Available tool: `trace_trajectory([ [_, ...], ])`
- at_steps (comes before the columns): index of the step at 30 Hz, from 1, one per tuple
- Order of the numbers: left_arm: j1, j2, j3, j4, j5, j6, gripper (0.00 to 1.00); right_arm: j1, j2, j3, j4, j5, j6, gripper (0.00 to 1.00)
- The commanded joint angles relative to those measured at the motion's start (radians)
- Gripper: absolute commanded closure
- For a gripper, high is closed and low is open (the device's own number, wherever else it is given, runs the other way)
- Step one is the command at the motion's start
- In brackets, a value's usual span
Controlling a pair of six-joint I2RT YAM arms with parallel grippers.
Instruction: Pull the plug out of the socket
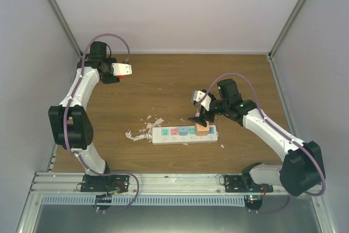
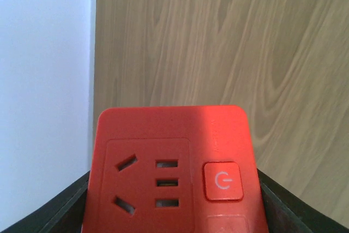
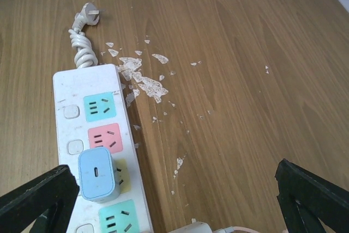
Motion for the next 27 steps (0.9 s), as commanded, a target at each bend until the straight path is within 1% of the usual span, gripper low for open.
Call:
trace_trajectory([
  [1, -0.008, 0.030, 0.016, 0.131, -0.195, 0.196, 0.72, -0.014, -0.020, -0.009, 0.009, -0.016, -0.002, 0.00],
  [7, -0.043, 0.103, 0.023, 0.203, -0.313, 0.374, 0.74, -0.017, -0.012, -0.008, 0.005, -0.022, -0.006, 0.00],
  [13, -0.051, 0.183, 0.092, 0.195, -0.333, 0.493, 0.74, -0.019, -0.005, -0.008, 0.000, -0.021, -0.009, 0.00],
  [20, -0.067, 0.239, 0.085, 0.284, -0.416, 0.694, 0.74, -0.024, -0.004, -0.009, -0.006, -0.030, -0.012, 0.01],
  [27, -0.071, 0.291, 0.095, 0.392, -0.465, 0.890, 0.74, -0.026, 0.004, -0.009, -0.008, -0.030, -0.013, 0.00],
])
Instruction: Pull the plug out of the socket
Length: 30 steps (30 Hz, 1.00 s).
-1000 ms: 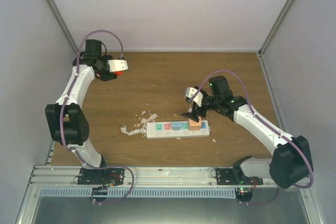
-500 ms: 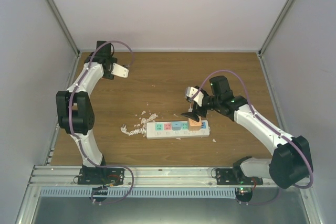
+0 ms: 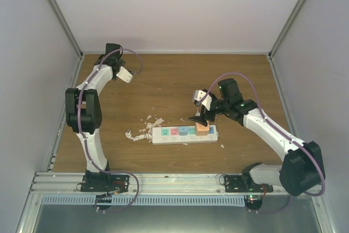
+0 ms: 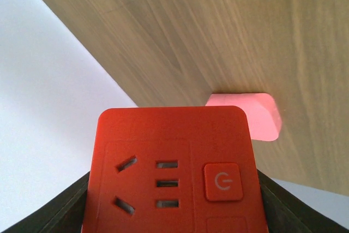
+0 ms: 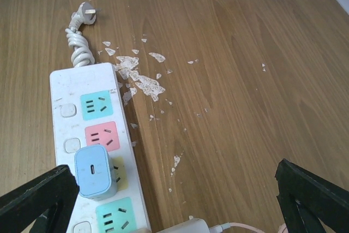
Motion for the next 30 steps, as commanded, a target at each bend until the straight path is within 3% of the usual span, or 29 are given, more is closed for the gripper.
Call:
trace_trajectory([
  [1, -0.010, 0.037, 0.040, 0.138, -0.060, 0.250, 0.74, -0.012, 0.005, -0.010, -0.007, -0.026, -0.010, 0.00],
  [11, -0.030, 0.138, 0.072, 0.198, -0.132, 0.361, 0.73, -0.013, 0.007, -0.012, -0.009, -0.023, -0.012, 0.00],
  [30, -0.040, 0.241, 0.105, 0.216, -0.148, 0.377, 0.63, -0.016, 0.032, -0.010, -0.013, -0.027, -0.012, 0.00],
])
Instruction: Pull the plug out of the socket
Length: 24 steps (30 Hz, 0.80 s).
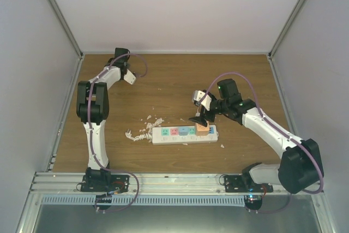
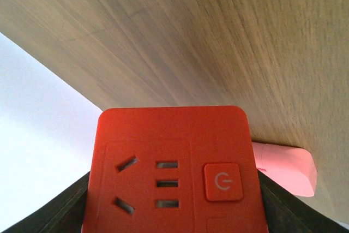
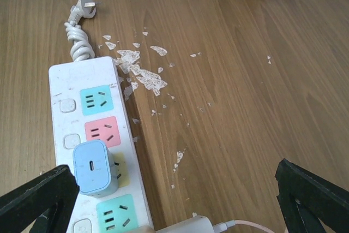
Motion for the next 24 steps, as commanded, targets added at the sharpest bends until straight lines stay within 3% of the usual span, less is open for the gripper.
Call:
trace_trajectory([
  [1, -0.009, 0.020, 0.021, 0.072, -0.025, 0.339, 0.63, -0.012, 0.011, -0.008, -0.011, -0.026, -0.011, 0.00],
  [8, -0.011, 0.030, 0.023, 0.066, -0.035, 0.339, 0.60, -0.013, 0.017, -0.007, -0.011, -0.026, -0.010, 0.00],
  [13, -0.012, 0.027, 0.021, 0.066, -0.029, 0.325, 0.48, -0.013, 0.020, -0.006, -0.013, -0.028, -0.010, 0.00],
  [24, -0.013, 0.006, 0.016, 0.054, 0.003, 0.299, 0.36, -0.012, 0.018, -0.005, -0.014, -0.032, -0.010, 0.00],
])
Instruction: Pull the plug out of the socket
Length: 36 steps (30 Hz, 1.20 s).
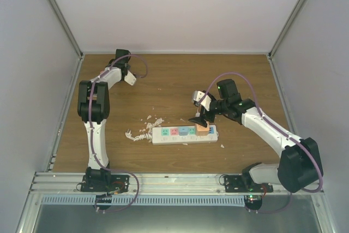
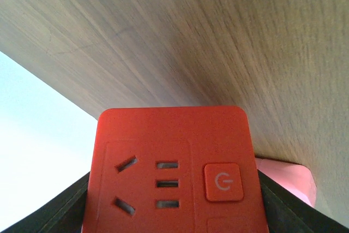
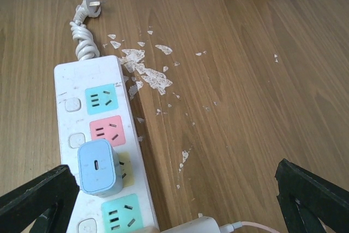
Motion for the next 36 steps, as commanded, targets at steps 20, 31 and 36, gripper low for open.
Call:
trace_trajectory([
  [20, -0.010, -0.091, -0.010, 0.016, 0.044, 0.253, 0.01, -0.014, -0.020, -0.007, -0.005, -0.019, -0.011, 0.00],
  [31, 0.003, -0.213, -0.038, -0.062, 0.140, 0.086, 0.01, -0.025, -0.062, -0.009, -0.003, -0.017, -0.021, 0.00],
  [36, -0.004, -0.269, -0.013, -0.159, 0.231, -0.088, 0.01, -0.030, -0.089, -0.014, -0.004, -0.021, -0.030, 0.00],
])
